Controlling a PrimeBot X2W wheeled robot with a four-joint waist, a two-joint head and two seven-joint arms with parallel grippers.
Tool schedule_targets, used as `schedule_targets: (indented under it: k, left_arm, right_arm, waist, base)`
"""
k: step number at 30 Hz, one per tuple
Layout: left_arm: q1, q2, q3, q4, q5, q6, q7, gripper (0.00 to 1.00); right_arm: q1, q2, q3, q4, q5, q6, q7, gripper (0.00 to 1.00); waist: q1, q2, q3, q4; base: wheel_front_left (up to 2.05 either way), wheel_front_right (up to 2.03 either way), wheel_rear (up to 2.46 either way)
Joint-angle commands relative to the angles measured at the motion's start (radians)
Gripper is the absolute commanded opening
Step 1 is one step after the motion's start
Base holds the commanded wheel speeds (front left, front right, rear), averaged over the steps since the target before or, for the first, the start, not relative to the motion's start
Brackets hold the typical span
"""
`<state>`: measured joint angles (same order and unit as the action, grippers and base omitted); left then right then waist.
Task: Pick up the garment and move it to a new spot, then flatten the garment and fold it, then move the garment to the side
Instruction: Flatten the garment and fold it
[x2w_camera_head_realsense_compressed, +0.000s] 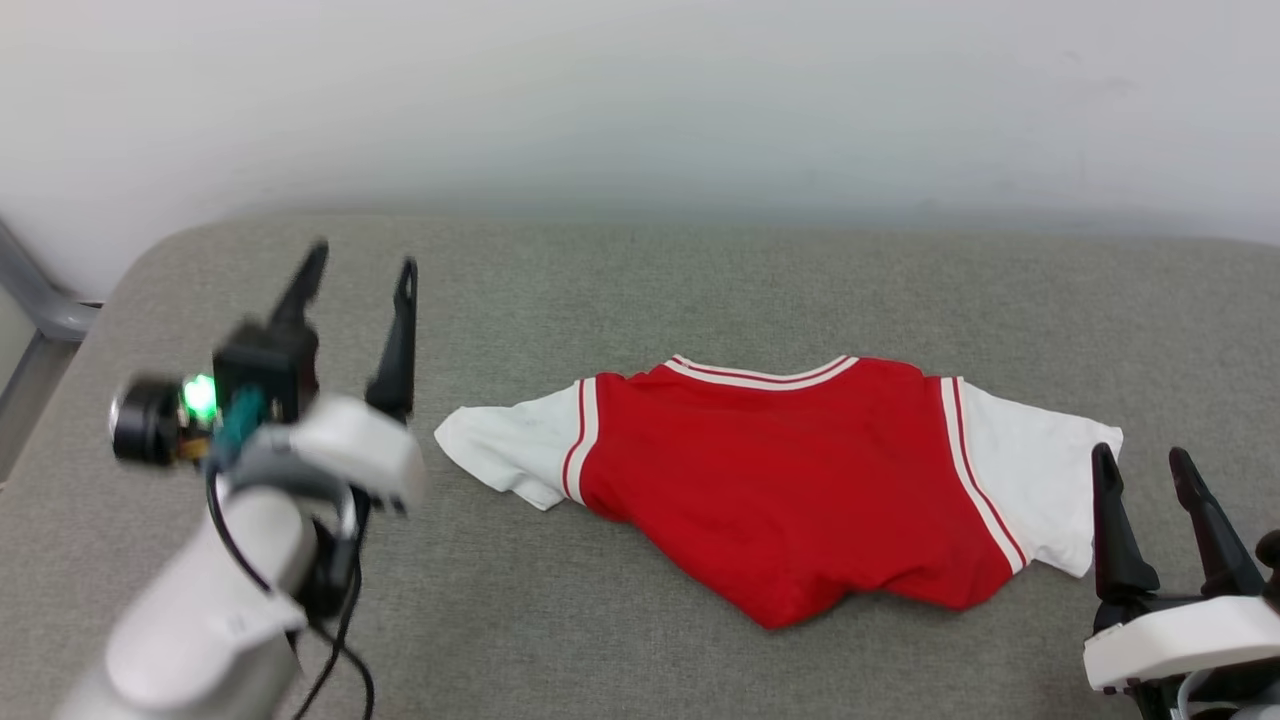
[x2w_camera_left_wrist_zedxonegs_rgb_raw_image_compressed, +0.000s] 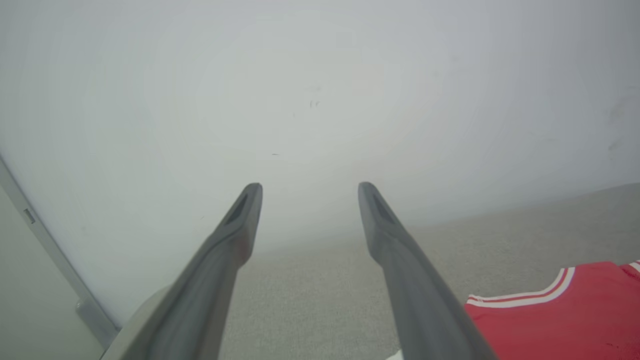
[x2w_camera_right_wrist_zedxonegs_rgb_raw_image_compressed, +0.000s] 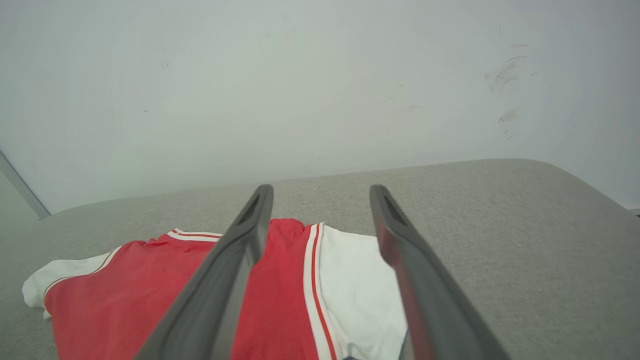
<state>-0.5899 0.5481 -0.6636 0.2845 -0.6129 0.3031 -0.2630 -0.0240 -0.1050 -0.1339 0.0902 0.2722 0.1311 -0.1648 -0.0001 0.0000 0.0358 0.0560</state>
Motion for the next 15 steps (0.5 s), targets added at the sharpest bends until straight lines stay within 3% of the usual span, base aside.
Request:
schedule_targets:
  k: [1, 9, 13, 15]
  left_arm:
    - [0.097, -0.019, 0.039, -0.06, 0.033, 0.026, -0.002, 1.0]
    - [0.36, -0.093, 0.168, -0.213, 0.129, 0.064, -0.002, 1.0]
    - [0.456, -0.129, 0.218, -0.242, 0.183, 0.057, -0.002, 1.0]
    - [0.501, -0.158, 0.256, -0.252, 0.228, 0.031, -0.002, 1.0]
  right_arm:
    - [0.021, -0.002, -0.008, -0.012, -0.001, -0.001, 0.004, 1.0]
    - [0.052, 0.006, -0.015, -0.033, -0.009, -0.001, 0.018, 1.0]
    - [0.062, 0.008, -0.014, -0.038, -0.015, -0.001, 0.026, 1.0]
    - [0.064, -0.007, -0.022, -0.039, -0.023, -0.001, 0.059, 1.0]
  waist:
    - [0.0001, 0.0, -0.015, 0.011]
    - [0.0001, 0.0, -0.037, 0.018]
    - [0.0001, 0.0, -0.04, 0.017]
    - [0.0001, 0.0, -0.037, 0.022]
  base:
    - [0.0, 0.0, 0.0]
    - [0.0, 0.0, 0.0]
    - [0.0, 0.0, 0.0]
    - [0.0, 0.0, 0.0]
